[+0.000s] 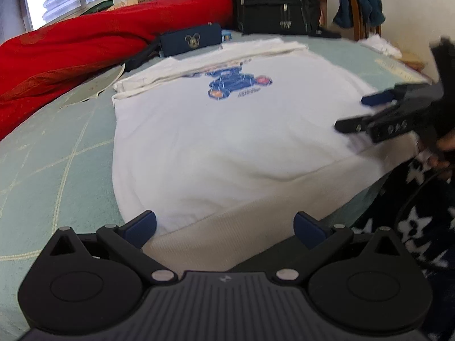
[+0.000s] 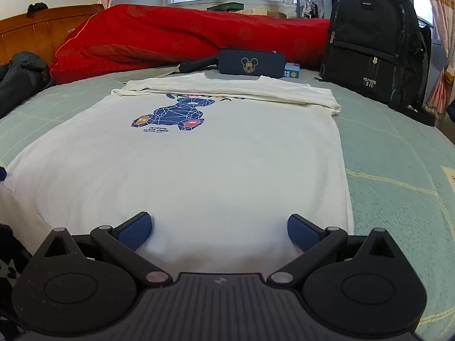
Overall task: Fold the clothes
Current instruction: 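Bring the open right gripper beside the left gripper at the other side edge of the shirt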
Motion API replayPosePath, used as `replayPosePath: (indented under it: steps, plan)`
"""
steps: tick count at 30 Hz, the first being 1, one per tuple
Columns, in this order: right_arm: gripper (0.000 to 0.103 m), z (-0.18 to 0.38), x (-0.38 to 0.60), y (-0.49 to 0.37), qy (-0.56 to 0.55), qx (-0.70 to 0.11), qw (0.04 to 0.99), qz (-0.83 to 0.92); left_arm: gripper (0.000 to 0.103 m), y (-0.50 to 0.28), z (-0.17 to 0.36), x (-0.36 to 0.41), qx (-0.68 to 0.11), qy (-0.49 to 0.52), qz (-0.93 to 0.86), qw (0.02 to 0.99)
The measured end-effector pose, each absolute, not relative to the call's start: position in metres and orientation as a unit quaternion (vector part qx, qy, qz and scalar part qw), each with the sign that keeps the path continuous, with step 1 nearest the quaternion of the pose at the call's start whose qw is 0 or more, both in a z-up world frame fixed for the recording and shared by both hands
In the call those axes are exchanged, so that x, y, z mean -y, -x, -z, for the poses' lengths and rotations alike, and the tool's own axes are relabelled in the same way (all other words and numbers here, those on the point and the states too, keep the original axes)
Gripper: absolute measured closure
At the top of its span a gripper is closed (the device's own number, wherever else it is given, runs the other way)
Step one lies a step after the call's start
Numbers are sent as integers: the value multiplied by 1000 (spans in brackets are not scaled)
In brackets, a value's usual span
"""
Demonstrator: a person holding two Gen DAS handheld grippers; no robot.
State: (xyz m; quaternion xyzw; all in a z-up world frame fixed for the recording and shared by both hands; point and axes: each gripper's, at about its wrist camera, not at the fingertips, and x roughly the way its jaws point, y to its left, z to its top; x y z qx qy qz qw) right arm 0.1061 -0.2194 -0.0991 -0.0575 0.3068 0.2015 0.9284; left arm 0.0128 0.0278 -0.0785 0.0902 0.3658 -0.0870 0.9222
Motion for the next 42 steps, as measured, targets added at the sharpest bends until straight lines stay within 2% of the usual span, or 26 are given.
replayPosePath:
  steps: [7, 12, 22, 27, 42]
  plan:
    - [0, 100, 221, -101, 59, -300, 931, -198, 1, -16, 86, -35, -386, -65, 87, 916]
    - [0, 95, 223, -96, 62, -307, 930, -194, 1, -13, 75, -37, -368, -57, 89, 924]
    - [0, 68, 210, -69, 118, -271, 933, -205, 1, -13, 81, -21, -354, -121, 111, 921]
    - [0, 71, 202, -65, 129, -281, 925, -221, 1, -13, 89, -13, -353, -152, 119, 915]
    - [0, 91, 152, -34, 307, -264, 869, -283, 1, -7, 93, -3, -348, -203, 144, 904]
